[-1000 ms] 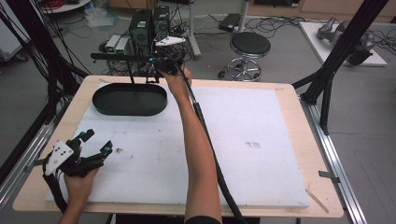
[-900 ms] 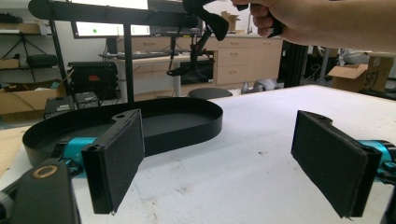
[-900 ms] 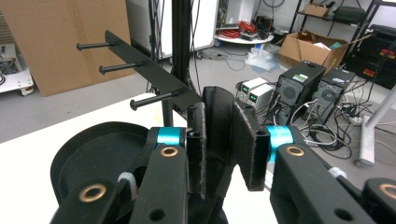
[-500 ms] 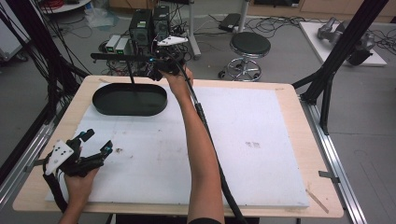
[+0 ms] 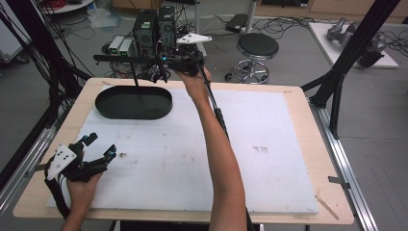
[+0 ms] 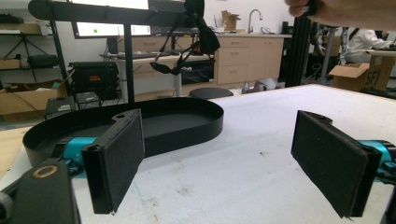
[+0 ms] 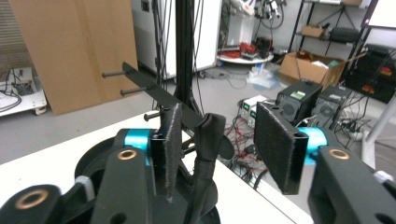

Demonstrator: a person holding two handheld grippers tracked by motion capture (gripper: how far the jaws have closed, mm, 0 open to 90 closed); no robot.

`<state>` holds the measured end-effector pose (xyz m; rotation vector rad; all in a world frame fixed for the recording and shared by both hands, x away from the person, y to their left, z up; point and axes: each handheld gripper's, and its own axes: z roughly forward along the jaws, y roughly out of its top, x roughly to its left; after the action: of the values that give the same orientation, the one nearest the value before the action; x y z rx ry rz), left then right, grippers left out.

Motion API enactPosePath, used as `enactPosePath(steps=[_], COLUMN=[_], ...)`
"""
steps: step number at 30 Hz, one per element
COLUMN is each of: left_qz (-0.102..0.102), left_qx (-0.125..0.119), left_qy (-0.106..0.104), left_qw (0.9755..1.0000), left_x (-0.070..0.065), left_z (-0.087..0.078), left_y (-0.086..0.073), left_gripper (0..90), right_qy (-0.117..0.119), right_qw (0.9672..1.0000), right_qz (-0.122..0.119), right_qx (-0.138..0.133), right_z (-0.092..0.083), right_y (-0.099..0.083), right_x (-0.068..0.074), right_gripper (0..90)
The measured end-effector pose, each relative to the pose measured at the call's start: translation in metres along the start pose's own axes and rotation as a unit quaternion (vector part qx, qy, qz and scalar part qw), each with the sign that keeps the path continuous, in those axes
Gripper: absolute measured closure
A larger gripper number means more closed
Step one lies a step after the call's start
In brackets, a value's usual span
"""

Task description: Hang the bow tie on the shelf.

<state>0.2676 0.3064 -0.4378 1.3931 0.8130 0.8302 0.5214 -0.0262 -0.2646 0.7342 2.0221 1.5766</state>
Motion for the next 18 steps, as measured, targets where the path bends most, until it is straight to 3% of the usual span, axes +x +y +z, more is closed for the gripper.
enactPosePath(steps=[11,18], left_qz=[-0.002,0.0], left_qx=[0.0,0.0], left_qy=[0.0,0.0], left_qw=[1.0,1.0], left_x=[0.001,0.0], left_z=[0.001,0.002], left_y=[0.0,0.0], left_gripper=[17.4,17.4], right_qy=[-0.016,-0.045], right_qw=[0.9991,0.9978], right_qz=[-0.001,-0.005], right_qx=[-0.038,-0.048], right_z=[-0.056,-0.096], right_y=[0.009,0.007], right_x=[-0.011,-0.02], right_gripper=[38.7,31.0])
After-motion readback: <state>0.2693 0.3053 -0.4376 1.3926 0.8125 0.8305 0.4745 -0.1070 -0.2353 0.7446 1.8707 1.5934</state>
